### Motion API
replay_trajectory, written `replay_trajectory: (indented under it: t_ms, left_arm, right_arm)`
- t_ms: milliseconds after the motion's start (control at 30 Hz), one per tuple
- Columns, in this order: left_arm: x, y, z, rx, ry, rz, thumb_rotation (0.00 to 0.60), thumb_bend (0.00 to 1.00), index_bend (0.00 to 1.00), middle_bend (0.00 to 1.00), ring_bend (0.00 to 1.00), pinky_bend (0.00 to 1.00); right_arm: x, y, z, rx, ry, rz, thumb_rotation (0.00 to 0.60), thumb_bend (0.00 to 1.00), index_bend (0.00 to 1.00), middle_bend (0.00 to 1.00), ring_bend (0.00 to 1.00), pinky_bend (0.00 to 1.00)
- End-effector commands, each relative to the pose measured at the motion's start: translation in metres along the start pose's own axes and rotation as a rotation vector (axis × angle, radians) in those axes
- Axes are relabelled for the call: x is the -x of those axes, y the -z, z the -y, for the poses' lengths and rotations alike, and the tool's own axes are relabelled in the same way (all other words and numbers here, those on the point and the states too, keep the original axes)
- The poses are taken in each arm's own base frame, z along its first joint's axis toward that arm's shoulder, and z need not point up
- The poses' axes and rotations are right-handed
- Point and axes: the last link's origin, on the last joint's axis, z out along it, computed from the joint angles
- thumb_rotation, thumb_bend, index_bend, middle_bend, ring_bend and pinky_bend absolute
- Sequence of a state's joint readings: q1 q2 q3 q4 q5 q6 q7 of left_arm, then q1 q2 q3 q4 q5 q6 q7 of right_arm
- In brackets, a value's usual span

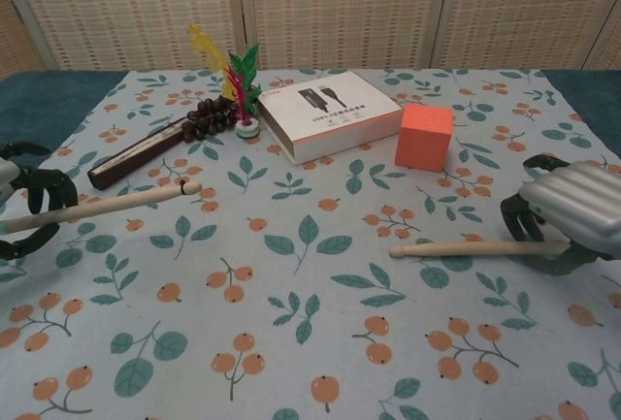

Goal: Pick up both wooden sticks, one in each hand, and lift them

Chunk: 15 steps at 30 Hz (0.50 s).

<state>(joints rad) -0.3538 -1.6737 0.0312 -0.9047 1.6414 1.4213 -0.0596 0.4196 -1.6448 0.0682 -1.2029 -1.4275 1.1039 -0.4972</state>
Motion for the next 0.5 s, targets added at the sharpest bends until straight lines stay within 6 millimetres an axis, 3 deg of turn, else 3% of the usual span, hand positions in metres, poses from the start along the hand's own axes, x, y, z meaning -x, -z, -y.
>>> replay_trajectory:
  t_ms: [33,300,500]
  left_arm:
    - [0.0,0.0,-0.001,0.002,0.004,0.001,0.6,0.53,0.71,0.81,0.51,0.15]
    - [-0.003,-0.004,-0.003,-0.009,0.038,-0.004,0.6,0.53,0.71,0.81,0.51,0.15]
    - [-0.015,-0.019,-0.007,-0.013,0.088,-0.033,0.6,0.53,0.71,0.81,0.52,0.16]
  right_arm:
    - [-0.002,0.002,-0.001,0.006,-0.013,-0.019,0.6,0.3,0.97,0.8,0.55,0.14]
    - [-0.01,0.006,0.001,-0.013,-0.133,-0.026,0.6,0.32,1.0,0.84,0.59,0.16]
    - [-0.036,0.007,0.012,-0.074,-0.296,-0.113,0.6,0.32,1.0,0.84,0.6,0.18]
